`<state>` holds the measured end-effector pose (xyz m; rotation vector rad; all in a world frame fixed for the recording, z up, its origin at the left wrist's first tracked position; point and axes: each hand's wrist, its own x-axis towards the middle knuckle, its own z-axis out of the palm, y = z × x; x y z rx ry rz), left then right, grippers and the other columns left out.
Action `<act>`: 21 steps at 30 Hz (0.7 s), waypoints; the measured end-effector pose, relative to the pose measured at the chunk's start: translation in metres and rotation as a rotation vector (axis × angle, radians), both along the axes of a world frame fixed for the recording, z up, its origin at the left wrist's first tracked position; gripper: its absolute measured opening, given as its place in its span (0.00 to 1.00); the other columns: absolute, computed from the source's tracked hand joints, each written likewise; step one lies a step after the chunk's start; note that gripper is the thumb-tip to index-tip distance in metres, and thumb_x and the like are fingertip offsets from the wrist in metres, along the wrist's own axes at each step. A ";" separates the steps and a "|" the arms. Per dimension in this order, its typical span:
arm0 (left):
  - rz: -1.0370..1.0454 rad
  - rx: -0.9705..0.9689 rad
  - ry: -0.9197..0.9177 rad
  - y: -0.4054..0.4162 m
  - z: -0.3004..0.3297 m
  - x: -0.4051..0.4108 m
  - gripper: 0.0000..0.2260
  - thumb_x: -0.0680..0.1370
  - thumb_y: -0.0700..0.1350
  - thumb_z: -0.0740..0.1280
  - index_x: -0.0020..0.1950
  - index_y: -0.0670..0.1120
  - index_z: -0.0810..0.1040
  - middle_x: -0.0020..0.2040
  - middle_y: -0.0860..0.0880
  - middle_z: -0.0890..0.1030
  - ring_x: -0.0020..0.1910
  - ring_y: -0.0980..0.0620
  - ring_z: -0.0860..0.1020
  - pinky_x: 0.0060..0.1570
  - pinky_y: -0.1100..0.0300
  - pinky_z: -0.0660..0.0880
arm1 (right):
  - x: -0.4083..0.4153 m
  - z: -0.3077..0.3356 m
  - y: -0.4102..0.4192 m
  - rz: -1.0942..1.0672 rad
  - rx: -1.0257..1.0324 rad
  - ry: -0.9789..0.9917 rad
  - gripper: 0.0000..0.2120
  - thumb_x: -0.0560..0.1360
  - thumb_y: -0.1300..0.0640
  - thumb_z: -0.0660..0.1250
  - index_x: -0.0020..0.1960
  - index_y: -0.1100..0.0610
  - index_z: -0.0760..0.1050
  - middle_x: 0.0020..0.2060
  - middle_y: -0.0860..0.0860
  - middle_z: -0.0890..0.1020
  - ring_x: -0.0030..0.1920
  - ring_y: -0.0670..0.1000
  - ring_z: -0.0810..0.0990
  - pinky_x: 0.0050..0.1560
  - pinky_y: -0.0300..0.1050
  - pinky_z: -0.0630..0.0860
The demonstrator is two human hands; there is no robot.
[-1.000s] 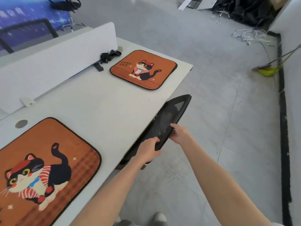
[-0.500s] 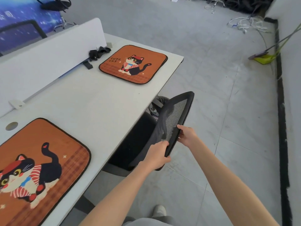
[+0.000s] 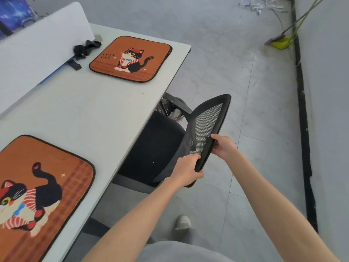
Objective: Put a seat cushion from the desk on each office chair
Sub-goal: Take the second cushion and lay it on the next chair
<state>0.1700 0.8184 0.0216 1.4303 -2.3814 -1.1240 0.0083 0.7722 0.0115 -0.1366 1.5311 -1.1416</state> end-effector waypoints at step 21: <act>-0.211 0.139 0.086 0.059 -0.008 -0.170 0.29 0.71 0.52 0.69 0.70 0.46 0.65 0.65 0.46 0.72 0.63 0.46 0.72 0.63 0.53 0.68 | -0.152 0.048 0.086 -0.133 0.147 0.144 0.19 0.77 0.61 0.61 0.65 0.69 0.66 0.60 0.62 0.75 0.58 0.57 0.74 0.55 0.53 0.71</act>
